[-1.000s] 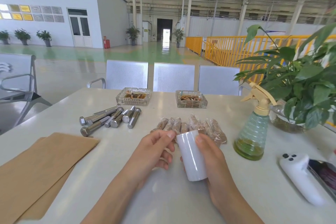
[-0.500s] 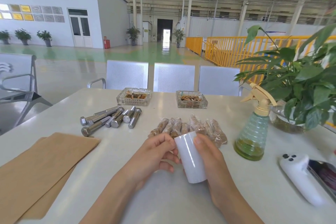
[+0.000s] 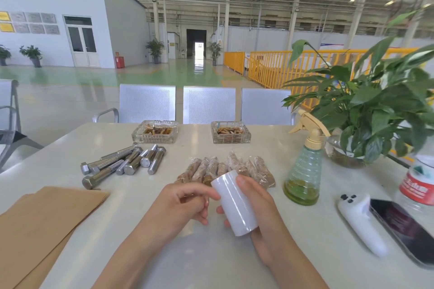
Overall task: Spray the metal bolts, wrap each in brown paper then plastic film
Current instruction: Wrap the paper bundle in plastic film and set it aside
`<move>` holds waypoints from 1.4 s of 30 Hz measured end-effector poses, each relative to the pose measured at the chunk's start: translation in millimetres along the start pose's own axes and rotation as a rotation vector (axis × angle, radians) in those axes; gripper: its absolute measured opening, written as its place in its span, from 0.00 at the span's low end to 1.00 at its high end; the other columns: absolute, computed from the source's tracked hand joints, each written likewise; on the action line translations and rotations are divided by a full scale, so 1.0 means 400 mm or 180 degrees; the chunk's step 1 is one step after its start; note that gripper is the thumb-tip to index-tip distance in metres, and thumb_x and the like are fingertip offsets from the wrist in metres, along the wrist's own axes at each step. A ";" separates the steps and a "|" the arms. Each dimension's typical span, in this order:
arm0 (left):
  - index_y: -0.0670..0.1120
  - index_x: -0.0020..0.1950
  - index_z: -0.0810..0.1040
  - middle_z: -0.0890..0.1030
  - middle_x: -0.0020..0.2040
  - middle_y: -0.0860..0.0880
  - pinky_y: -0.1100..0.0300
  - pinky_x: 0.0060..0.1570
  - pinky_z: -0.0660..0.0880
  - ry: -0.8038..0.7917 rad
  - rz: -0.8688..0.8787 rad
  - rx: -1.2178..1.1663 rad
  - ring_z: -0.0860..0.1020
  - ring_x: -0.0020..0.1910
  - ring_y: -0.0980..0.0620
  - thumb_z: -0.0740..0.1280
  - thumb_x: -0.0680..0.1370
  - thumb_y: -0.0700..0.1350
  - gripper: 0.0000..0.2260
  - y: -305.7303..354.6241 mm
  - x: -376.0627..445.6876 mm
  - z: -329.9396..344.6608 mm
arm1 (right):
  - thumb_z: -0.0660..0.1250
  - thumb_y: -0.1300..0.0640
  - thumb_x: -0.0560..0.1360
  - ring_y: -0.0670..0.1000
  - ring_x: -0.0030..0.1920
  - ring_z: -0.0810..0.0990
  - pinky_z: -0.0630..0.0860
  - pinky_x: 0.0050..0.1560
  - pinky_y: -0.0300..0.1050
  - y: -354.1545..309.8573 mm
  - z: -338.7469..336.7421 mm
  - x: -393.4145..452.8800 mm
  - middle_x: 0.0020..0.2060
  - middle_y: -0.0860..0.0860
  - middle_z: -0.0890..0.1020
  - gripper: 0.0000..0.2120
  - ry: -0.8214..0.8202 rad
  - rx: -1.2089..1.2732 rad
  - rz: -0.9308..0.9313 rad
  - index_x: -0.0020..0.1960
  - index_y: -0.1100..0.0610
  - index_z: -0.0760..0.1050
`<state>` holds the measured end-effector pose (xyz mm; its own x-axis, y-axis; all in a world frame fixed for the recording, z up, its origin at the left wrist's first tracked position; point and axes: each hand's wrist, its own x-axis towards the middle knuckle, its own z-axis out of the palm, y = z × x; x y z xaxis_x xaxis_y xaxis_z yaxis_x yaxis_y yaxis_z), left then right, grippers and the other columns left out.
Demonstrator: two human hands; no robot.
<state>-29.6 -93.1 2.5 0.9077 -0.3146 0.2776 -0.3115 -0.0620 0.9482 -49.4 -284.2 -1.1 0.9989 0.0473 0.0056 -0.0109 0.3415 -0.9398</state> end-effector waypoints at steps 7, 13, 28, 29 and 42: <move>0.46 0.39 0.87 0.80 0.40 0.44 0.56 0.43 0.77 -0.0423 -0.0017 0.0674 0.79 0.34 0.49 0.61 0.72 0.36 0.15 0.015 -0.013 -0.015 | 0.75 0.41 0.72 0.60 0.44 0.86 0.80 0.35 0.48 -0.012 -0.013 0.002 0.51 0.60 0.86 0.21 -0.0198 0.0357 0.0412 0.58 0.54 0.85; 0.42 0.43 0.84 0.77 0.36 0.42 0.57 0.44 0.78 -0.0158 -0.0295 -0.0089 0.78 0.35 0.47 0.64 0.74 0.43 0.10 0.017 -0.003 -0.013 | 0.75 0.41 0.73 0.58 0.47 0.86 0.81 0.38 0.49 -0.009 -0.017 0.008 0.54 0.58 0.86 0.19 -0.0447 0.0484 0.0466 0.57 0.52 0.85; 0.45 0.43 0.86 0.68 0.32 0.48 0.59 0.40 0.81 0.0259 -0.0201 0.0079 0.71 0.34 0.50 0.66 0.66 0.37 0.11 0.038 -0.020 0.033 | 0.76 0.42 0.71 0.55 0.45 0.85 0.81 0.41 0.50 -0.005 -0.005 0.004 0.49 0.58 0.85 0.20 -0.0580 0.0290 0.0178 0.58 0.52 0.85; 0.45 0.44 0.86 0.66 0.32 0.48 0.59 0.40 0.81 0.0192 -0.0172 0.0203 0.69 0.34 0.49 0.65 0.66 0.37 0.12 0.044 -0.022 0.028 | 0.75 0.42 0.73 0.55 0.45 0.85 0.81 0.41 0.49 -0.006 -0.006 0.003 0.49 0.58 0.85 0.19 -0.0595 0.0328 0.0254 0.57 0.53 0.85; 0.53 0.44 0.87 0.71 0.30 0.49 0.58 0.38 0.79 0.0898 -0.0694 0.0715 0.74 0.28 0.53 0.64 0.79 0.32 0.18 0.013 -0.038 -0.050 | 0.74 0.46 0.74 0.52 0.46 0.85 0.83 0.51 0.53 0.009 -0.002 0.026 0.51 0.57 0.85 0.16 -0.0306 0.0674 0.0112 0.56 0.54 0.86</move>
<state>-39.3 -69.7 6.4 0.9908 -0.0014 0.1352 -0.1289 -0.3132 0.9409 -39.0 -283.3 -4.9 0.9888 0.1483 0.0161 -0.0652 0.5270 -0.8474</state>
